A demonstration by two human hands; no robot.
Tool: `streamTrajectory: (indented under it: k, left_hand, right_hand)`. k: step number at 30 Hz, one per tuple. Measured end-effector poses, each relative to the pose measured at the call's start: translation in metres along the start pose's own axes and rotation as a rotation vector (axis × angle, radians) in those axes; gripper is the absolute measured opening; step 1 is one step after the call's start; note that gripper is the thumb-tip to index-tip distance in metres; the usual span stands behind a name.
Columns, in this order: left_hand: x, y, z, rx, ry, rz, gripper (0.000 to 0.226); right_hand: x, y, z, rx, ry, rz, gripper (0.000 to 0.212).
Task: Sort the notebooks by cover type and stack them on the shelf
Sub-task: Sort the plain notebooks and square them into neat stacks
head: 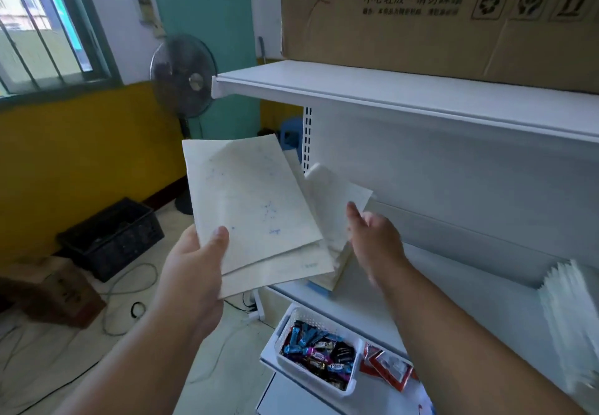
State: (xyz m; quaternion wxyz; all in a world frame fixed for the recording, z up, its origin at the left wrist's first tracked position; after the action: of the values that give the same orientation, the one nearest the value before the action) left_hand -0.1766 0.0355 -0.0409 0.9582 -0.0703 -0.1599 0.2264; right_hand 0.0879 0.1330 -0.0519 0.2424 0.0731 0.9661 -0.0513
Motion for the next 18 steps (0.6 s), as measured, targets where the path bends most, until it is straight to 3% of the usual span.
streamTrajectory:
  k: [2,4,10,12,15,18]
  left_hand:
    - [-0.008,0.008,0.005,-0.008,-0.050,-0.057,0.023]
    - [-0.016,0.018,0.009,-0.014,-0.082,-0.102,0.027]
    - [-0.022,0.037,0.018,-0.016,-0.062,-0.180,0.029]
    - [-0.021,0.041,0.018,-0.026,-0.062,-0.191,0.028]
    - [-0.020,0.048,0.020,-0.031,-0.072,-0.195,0.026]
    - [-0.015,0.051,0.021,-0.041,-0.088,-0.205,0.024]
  right_hand:
    - [0.002,0.016,0.014,0.076,-0.298,0.101,0.075]
    - [0.012,0.024,0.025,0.169,-0.390,0.059,0.084]
    - [-0.002,0.025,0.012,0.107,-0.559,0.170,0.034]
    - [-0.010,0.022,0.008,0.088,-0.450,0.266,0.016]
    - [-0.008,0.013,0.002,0.052,0.033,0.338,0.006]
    - [0.022,-0.007,-0.007,0.107,0.540,0.121,0.006]
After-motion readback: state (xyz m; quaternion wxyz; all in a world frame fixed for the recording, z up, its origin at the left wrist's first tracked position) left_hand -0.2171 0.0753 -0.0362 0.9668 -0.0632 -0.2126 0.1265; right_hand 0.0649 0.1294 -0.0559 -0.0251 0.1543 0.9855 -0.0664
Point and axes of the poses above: each hand's wrist, its own y-axis towards the middle knuckle, its own x-axis out of the palm, z = x × y, the point moved 8 cm from there along y, towards the middle knuckle
